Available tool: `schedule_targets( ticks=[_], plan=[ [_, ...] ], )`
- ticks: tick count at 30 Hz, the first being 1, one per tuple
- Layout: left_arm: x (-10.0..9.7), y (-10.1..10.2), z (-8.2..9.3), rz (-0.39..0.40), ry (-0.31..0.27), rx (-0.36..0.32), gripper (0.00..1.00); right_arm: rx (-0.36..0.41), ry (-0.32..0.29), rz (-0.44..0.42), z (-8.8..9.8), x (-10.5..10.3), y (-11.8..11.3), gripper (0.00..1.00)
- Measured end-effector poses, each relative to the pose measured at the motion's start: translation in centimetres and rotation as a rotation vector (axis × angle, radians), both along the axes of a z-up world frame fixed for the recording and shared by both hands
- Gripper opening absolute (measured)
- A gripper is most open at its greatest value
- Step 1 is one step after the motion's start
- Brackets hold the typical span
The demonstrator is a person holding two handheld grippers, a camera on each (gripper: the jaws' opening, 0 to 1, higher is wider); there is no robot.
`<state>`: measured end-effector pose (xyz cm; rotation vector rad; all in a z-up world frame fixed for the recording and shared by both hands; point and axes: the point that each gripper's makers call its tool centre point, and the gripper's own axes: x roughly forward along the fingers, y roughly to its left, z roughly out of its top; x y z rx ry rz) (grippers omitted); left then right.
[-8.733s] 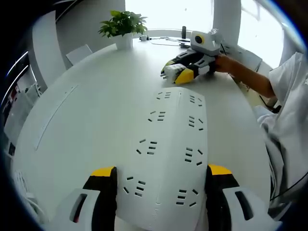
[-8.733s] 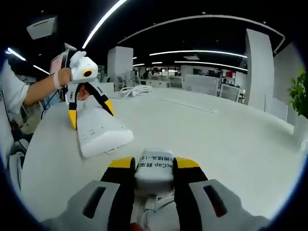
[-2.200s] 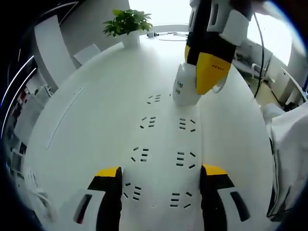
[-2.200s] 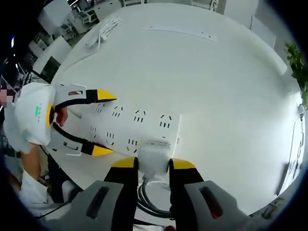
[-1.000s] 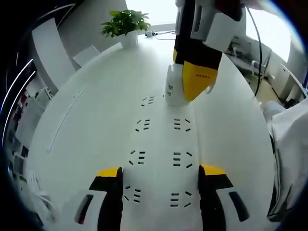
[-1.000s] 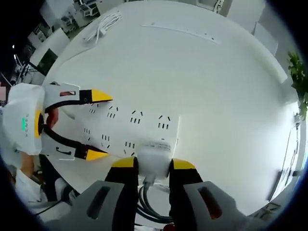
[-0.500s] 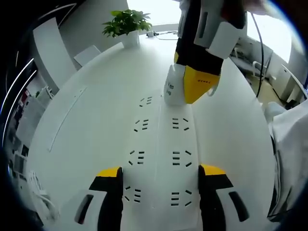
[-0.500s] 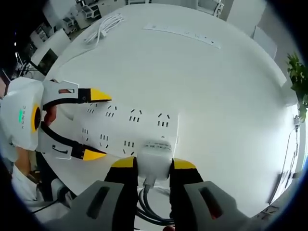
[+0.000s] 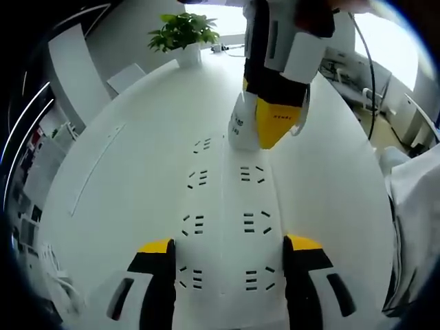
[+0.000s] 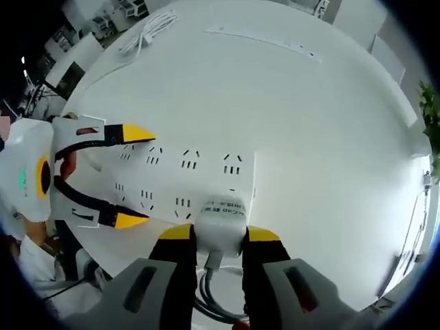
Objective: Straighten the power strip on the desk, plug the charger into it
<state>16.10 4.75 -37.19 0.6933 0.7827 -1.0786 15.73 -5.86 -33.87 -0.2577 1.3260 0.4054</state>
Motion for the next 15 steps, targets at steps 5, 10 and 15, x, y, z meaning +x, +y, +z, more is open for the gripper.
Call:
schedule_targets(
  ticks=[5, 10, 15],
  plan=[
    [0.0, 0.0, 0.0, 0.006, 0.001, 0.006, 0.63, -0.016, 0.006, 0.005, -0.2, 0.2, 0.1, 0.22],
    [0.1, 0.0, 0.0, 0.016, 0.0, 0.006, 0.63, -0.027, 0.016, 0.014, -0.4, 0.6, 0.0, 0.23],
    [0.1, 0.1, 0.0, 0.035, 0.006, 0.002, 0.64, 0.004, 0.008, 0.012, -1.0, 1.0, 0.1, 0.26]
  ],
)
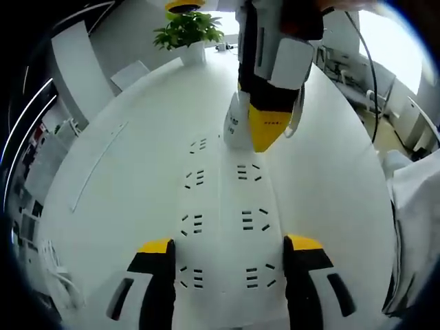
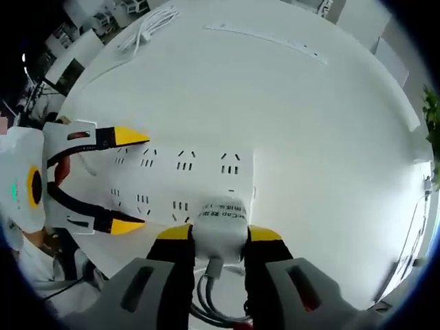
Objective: Straighten the power strip on the desk, plug the charger into it
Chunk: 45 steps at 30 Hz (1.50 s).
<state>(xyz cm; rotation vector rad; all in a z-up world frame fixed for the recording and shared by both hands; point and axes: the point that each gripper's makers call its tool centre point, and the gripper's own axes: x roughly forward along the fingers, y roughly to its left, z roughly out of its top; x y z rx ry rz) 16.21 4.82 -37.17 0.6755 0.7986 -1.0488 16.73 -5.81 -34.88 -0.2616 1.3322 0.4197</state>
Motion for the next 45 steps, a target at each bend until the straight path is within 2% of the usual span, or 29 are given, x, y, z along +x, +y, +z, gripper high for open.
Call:
schedule_targets(
  ticks=[4, 7, 9, 11, 13, 16, 21, 25, 31, 35, 41, 45],
  plan=[
    [0.0, 0.0, 0.0, 0.015, 0.004, 0.011, 0.64, 0.026, -0.04, 0.051, 0.1, -0.1, 0.2, 0.28],
    [0.0, 0.1, 0.0, 0.018, 0.004, 0.004, 0.64, 0.112, -0.082, 0.022, 0.5, 0.0, 0.5, 0.3],
    [0.0, 0.1, 0.0, 0.021, 0.003, 0.001, 0.65, 0.137, -0.107, 0.037, 1.3, -0.1, 0.7, 0.34],
    [0.0, 0.1, 0.0, 0.023, 0.004, -0.003, 0.65, 0.143, -0.147, 0.053, 2.3, -0.2, 0.7, 0.38],
    [0.1, 0.1, 0.0, 0.024, 0.003, -0.008, 0.65, 0.152, -0.177, 0.036, 3.1, -0.2, 0.5, 0.37],
    [0.1, 0.2, 0.0, 0.025, 0.003, -0.014, 0.65, 0.143, -0.161, 0.025, 3.1, 0.1, -0.1, 0.36],
    [0.2, 0.2, 0.1, 0.023, 0.005, -0.016, 0.65, 0.127, -0.186, 0.017, 3.7, 1.2, -0.7, 0.28],
    [0.3, 0.2, 0.1, 0.021, 0.01, -0.029, 0.66, 0.165, -0.137, -0.017, 3.2, 1.7, -0.2, 0.24],
    [0.4, 0.1, 0.1, 0.013, 0.007, -0.042, 0.66, 0.109, -0.112, 0.025, 3.2, 2.0, 0.0, 0.23],
    [0.5, 0.0, 0.1, 0.03, 0.011, -0.034, 0.66, 0.074, -0.067, 0.043, 3.2, 1.9, 0.0, 0.22],
    [0.6, 0.0, 0.2, 0.04, 0.008, -0.036, 0.66, 0.048, -0.042, 0.059, 3.2, 1.8, 0.0, 0.22],
    [0.6, 0.0, 0.2, 0.028, 0.003, -0.039, 0.66, 0.058, -0.03, 0.04, 3.4, 2.2, 0.1, 0.21]
  ],
)
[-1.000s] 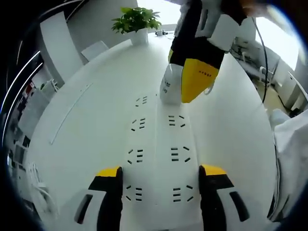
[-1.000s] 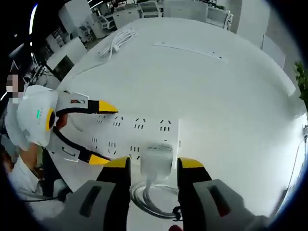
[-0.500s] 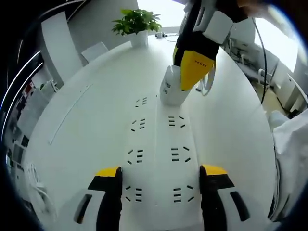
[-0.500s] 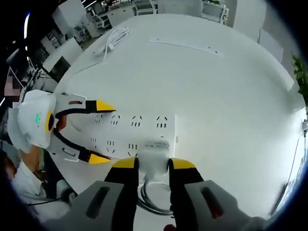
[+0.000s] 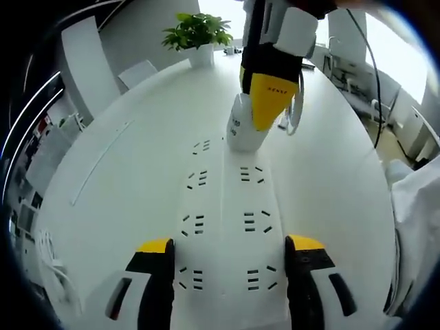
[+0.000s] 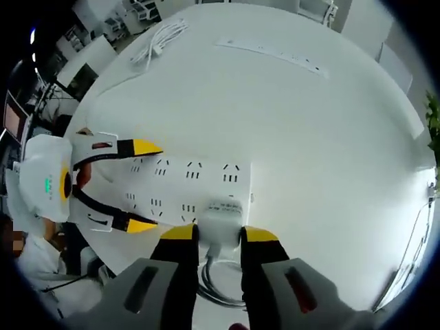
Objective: Straighten the power strip on the desk, plug the charger into it
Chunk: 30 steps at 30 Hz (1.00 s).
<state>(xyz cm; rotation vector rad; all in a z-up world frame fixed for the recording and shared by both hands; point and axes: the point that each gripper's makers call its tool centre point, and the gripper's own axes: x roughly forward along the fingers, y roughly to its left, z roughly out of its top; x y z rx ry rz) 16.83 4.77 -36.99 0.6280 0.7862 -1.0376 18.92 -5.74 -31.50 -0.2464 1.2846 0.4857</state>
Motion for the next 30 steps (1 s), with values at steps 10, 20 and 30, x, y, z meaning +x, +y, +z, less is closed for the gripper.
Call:
schedule_targets(
  ticks=[10, 20, 30],
  plan=[
    [0.1, -0.1, 0.0, -0.01, -0.013, -0.001, 0.64, -0.041, -0.002, 0.021, -0.7, 0.8, 0.4, 0.2],
    [0.1, -0.2, 0.0, -0.003, -0.014, -0.001, 0.65, -0.014, 0.003, -0.021, -1.8, 1.2, 0.1, 0.21],
    [0.2, -0.1, -0.1, 0.016, -0.01, -0.006, 0.65, 0.001, -0.01, 0.005, -2.8, 1.1, 0.3, 0.27]
  ],
)
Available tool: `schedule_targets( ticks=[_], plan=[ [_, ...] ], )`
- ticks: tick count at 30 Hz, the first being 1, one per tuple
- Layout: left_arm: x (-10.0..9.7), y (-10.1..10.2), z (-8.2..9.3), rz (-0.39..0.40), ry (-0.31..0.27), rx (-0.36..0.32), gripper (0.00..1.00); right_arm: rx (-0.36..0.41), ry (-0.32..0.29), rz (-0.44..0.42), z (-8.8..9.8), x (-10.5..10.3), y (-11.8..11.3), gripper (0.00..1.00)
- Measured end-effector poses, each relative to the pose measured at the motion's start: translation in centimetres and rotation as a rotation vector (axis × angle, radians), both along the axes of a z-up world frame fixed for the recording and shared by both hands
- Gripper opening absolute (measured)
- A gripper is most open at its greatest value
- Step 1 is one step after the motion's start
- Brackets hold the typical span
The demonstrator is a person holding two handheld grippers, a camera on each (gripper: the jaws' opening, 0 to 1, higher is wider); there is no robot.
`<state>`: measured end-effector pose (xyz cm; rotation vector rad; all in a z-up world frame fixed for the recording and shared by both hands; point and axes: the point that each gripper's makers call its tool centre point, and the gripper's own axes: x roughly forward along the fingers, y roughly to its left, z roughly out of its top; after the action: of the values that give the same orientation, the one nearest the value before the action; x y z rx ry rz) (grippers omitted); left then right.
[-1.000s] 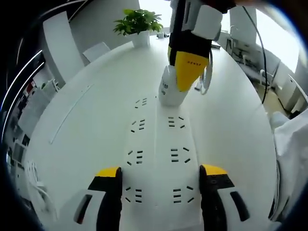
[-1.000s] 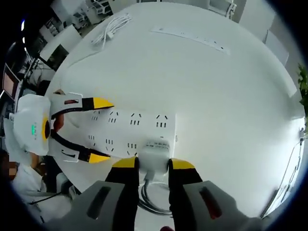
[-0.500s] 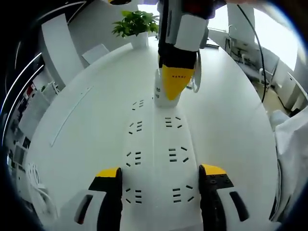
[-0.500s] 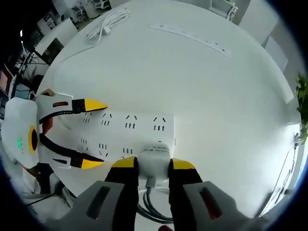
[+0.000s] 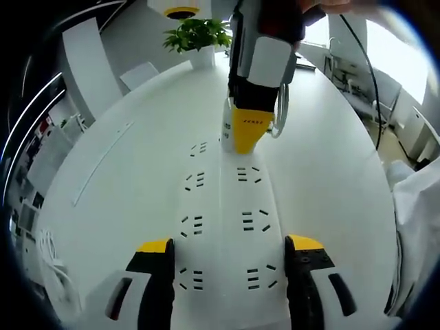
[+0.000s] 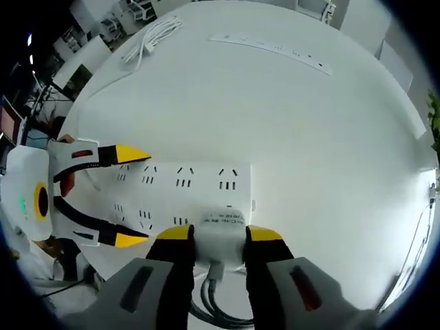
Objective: Straighten the power strip on the desk, plug the charger into it
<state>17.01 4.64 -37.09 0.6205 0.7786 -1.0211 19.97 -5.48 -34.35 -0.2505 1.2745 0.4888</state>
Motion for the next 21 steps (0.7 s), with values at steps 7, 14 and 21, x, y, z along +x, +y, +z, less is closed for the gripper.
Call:
schedule_targets(
  ticks=[7, 14, 21],
  plan=[
    [0.0, 0.0, 0.0, 0.004, 0.003, -0.006, 0.66, 0.013, -0.027, 0.119, -0.1, -1.1, 0.1, 0.3],
    [0.0, 0.0, -0.1, 0.007, 0.006, -0.008, 0.66, 0.034, -0.088, 0.221, 0.4, -0.8, 1.1, 0.38],
    [0.1, 0.0, -0.1, 0.006, 0.011, -0.016, 0.67, 0.011, -0.127, 0.304, 0.3, -0.7, 1.0, 0.39]
  ],
)
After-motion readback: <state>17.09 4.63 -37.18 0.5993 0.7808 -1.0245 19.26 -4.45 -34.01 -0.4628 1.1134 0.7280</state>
